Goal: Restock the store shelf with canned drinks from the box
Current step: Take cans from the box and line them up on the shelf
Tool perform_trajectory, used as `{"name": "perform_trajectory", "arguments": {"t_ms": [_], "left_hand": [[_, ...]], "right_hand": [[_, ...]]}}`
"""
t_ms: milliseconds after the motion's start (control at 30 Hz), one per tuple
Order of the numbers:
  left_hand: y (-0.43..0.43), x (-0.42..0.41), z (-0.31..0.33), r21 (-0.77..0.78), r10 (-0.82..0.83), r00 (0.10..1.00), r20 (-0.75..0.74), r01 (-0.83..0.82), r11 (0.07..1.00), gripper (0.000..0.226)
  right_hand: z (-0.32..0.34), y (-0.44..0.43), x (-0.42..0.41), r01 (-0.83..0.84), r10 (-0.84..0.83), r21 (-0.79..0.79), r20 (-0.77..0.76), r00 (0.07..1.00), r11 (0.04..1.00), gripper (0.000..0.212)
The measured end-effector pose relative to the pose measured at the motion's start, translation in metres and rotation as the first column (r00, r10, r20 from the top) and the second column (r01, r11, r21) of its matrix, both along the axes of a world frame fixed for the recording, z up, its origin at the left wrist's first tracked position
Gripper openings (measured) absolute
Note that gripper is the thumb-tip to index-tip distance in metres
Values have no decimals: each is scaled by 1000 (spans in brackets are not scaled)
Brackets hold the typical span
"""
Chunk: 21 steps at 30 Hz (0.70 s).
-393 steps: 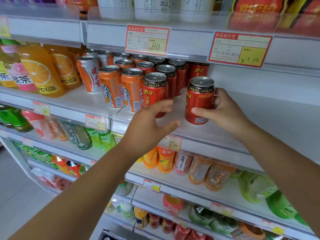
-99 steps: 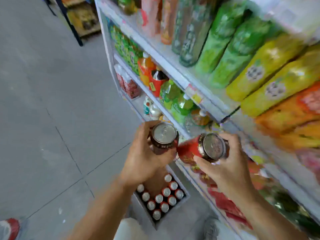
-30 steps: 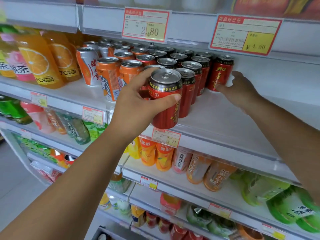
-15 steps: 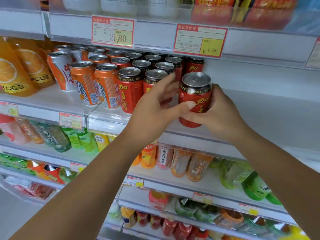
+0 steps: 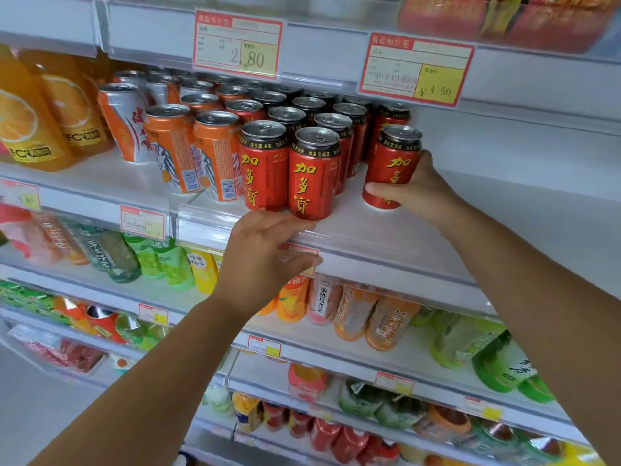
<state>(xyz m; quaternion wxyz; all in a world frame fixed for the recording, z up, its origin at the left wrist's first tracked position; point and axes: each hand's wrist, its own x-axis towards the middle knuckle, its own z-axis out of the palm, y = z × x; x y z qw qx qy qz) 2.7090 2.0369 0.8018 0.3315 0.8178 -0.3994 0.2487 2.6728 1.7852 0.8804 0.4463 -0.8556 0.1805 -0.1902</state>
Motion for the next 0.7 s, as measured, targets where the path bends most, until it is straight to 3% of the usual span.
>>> {"name": "perform_trajectory", "arguments": {"t_ms": [700], "left_hand": [[-1,8,-8,-59,-65,998,-26,63,996,49]], "right_hand": [[-9,-20,53,161,-156,-94,59,986,982,77]]}}
